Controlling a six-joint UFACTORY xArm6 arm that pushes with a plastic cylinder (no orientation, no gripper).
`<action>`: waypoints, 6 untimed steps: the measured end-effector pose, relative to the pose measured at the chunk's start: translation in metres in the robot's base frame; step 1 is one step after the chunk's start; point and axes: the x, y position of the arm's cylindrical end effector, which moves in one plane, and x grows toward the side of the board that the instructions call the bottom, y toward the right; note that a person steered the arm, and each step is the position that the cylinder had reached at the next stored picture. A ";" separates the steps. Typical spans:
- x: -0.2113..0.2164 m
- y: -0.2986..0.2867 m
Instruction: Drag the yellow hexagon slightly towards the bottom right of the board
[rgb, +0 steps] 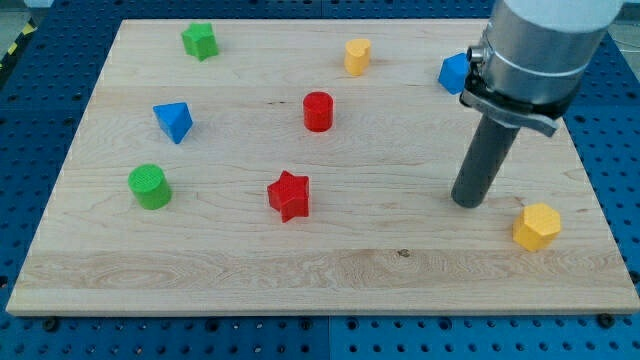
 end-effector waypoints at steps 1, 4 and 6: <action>0.020 0.018; 0.008 0.057; 0.022 0.059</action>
